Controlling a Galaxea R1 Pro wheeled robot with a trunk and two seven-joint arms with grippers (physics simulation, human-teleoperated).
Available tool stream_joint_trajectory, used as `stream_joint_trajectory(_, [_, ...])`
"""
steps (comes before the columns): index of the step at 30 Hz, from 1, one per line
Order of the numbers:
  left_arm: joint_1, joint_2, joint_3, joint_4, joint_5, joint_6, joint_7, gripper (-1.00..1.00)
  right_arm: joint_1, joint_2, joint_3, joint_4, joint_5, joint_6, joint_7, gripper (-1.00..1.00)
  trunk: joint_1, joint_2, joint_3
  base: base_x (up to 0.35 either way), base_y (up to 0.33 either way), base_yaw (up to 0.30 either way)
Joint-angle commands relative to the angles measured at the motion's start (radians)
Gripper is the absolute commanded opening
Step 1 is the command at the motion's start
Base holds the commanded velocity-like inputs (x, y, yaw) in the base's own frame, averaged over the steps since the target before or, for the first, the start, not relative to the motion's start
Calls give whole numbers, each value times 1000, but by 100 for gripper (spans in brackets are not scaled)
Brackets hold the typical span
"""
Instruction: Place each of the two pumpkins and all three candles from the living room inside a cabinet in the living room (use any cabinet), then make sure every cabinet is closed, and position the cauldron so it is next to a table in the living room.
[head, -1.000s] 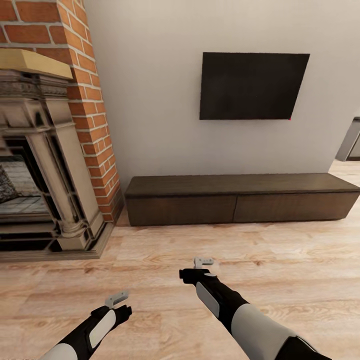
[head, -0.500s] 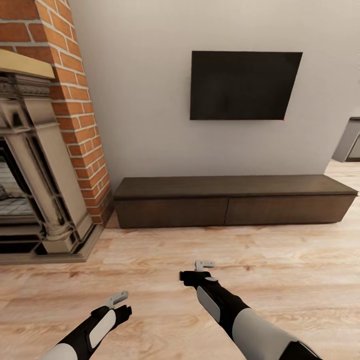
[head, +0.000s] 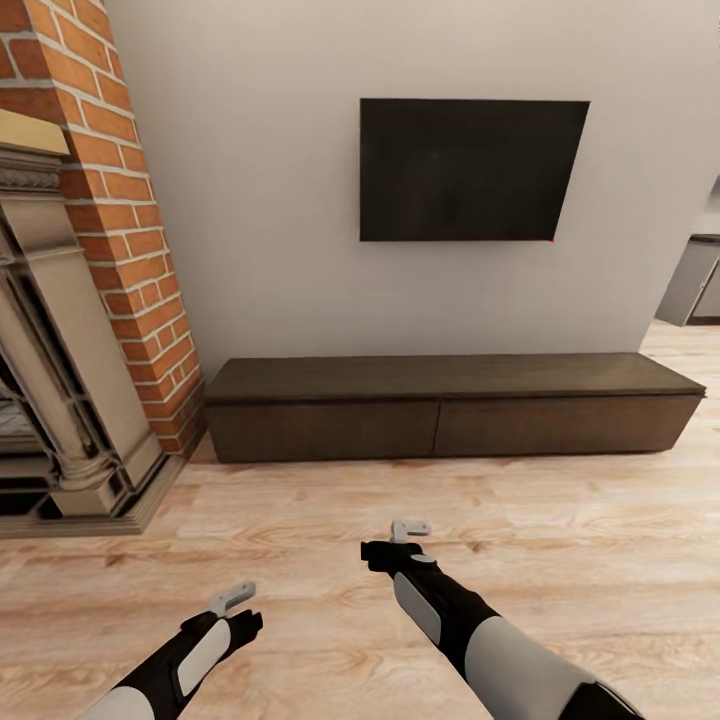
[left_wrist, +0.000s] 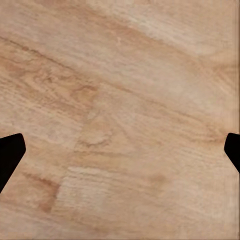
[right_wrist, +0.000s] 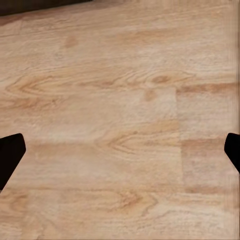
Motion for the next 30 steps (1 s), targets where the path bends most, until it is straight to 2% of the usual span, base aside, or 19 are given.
stream_joint_trajectory(1, [-1,3,-8,-4,9,3,8,100,-1,-1,8,-2,-8,3,-10,100,0,0,-1,191,-191,0])
stream_joint_trajectory(3, [-1,8,-6,-13,10,6,-8,100,-1,-2,7,-1,-9,2,-9,100,0,0,-1,121,-130,0])
stream_joint_trajectory(5, [-1,17,-4,-23,11,13,-50,100,-1,-2,5,-2,-9,-8,-8,100,0,0,-1,54,-60,0])
stream_joint_trajectory(7, [-1,54,10,-55,12,49,-137,100,-1,-2,-2,-3,-12,-24,-6,100,0,0,-1,25,-28,0])
stream_joint_trajectory(8, [-2,82,26,-88,13,96,-186,100,-1,-2,-12,-3,-19,-29,-6,100,0,0,-1,13,-14,0])
stream_joint_trajectory(9, [-2,96,38,-111,15,127,-211,100,-1,-3,-20,-3,-26,-31,-5,100,0,0,-1,10,-11,0])
stream_joint_trajectory(11, [-2,153,113,-224,37,288,-315,100,-1,-3,-72,-4,-81,-34,2,100,0,0,-1,5,-6,0])
stream_joint_trajectory(13, [-1,209,210,-342,71,459,-421,100,-1,-3,-129,-4,-150,-33,22,100,0,0,-1,2,-2,0])
stream_joint_trajectory(14, [-1,223,232,-371,77,500,-447,100,-1,-3,-139,-4,-166,-32,29,100,0,0,-1,1,-2,0])
stream_joint_trajectory(15, [-1,249,272,-423,87,573,-497,100,-1,-4,-154,-4,-192,-29,43,100,0,0,-1,0,0,0])
stream_joint_trajectory(17, [1,288,316,-497,98,652,-594,100,-1,-12,-172,-11,-233,-25,74,100,0,0,-1,0,0,0])
stream_joint_trajectory(18, [1,294,322,-509,100,662,-617,100,-1,-14,-174,-12,-242,-24,82,100,0,0,-1,0,0,0])
stream_joint_trajectory(20, [2,305,336,-530,104,687,-706,100,-3,-20,-181,-17,-285,-23,116,100,0,0,-1,0,0,0])
stream_joint_trajectory(24, [2,314,344,-540,112,701,-846,100,-6,-43,-220,-20,-424,-4,211,100,0,0,-1,0,0,0])
stream_joint_trajectory(26, [3,316,345,-538,115,702,-894,100,-6,-57,-231,-20,-475,9,253,100,0,0,-1,0,0,0])
stream_joint_trajectory(27, [3,315,345,-531,116,703,-931,100,-7,-61,-234,-21,-491,10,267,100,0,0,-1,0,0,0])
stream_joint_trajectory(30, [3,315,346,-519,117,703,-966,100,-7,-66,-236,-22,-508,-5,282,100,0,0,-1,29,-38,0])
